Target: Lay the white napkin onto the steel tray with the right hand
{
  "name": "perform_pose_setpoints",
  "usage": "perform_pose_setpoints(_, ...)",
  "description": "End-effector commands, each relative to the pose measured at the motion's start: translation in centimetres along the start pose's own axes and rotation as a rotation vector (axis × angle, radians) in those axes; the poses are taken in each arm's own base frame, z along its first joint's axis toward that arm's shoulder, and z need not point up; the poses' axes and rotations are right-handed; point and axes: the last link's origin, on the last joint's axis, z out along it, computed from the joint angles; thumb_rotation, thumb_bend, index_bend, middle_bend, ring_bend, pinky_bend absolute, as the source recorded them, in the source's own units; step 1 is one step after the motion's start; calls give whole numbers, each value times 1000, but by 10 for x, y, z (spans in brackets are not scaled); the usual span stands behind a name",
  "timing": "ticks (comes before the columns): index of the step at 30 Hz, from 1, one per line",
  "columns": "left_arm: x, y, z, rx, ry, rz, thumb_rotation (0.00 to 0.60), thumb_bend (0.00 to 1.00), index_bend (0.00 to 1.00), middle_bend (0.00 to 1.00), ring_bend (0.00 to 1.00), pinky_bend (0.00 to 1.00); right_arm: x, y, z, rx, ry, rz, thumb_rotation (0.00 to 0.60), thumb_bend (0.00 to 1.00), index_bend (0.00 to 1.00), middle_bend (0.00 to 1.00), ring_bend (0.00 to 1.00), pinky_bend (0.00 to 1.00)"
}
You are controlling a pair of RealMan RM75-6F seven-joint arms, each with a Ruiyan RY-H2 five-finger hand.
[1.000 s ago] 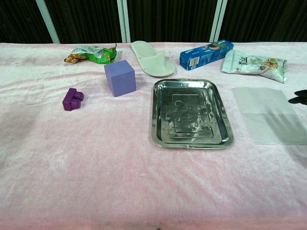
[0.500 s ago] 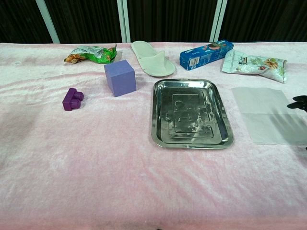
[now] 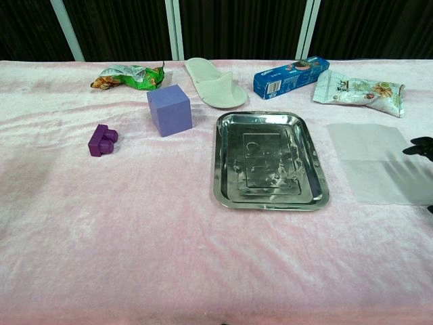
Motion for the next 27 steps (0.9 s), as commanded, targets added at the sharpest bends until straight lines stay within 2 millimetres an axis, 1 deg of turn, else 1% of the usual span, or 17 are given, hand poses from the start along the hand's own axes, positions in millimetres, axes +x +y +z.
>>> perform_pose_setpoints(1,0,0,0,-2,0,0,600,378,154,105,41,37,-1,1,1,-6,3,3,600,201,136,22,73,210)
perform_pose_setpoints(4,0,0,0,-3,0,1,600,378,154,105,41,37,-2,1,2,-7,2,9,600,214,139,22,73,210)
perform_pose_setpoints(7,0,0,0,-3,0,0,600,378,154,105,41,38,-2,1,3,-8,7,21,600,282,147,22,73,210)
perform_pose_setpoints(9,0,0,0,-3,0,0,600,378,154,105,41,37,-2,1,3,-4,8,27,600,326,177,22,73,210)
perform_pose_setpoints(11,0,0,0,-2,0,0,600,378,154,105,41,37,-3,0,3,0,8,31,600,353,234,22,73,210)
perform_pose_setpoints(17,0,0,0,-3,0,1,600,378,154,105,41,37,-2,-1,4,14,23,46,600,356,397,24,73,210)
perform_pose_setpoints(19,0,0,0,-2,1,1,600,378,154,105,41,37,-2,-2,5,18,29,53,600,356,433,25,73,210)
perform_pose_setpoints(22,0,0,0,-2,2,1,600,378,154,105,41,38,-2,-3,5,23,31,57,600,356,454,24,73,210)
perform_pose_setpoints(27,0,0,0,-1,2,1,600,378,156,105,41,37,-4,-4,6,26,27,61,600,346,455,24,73,210)
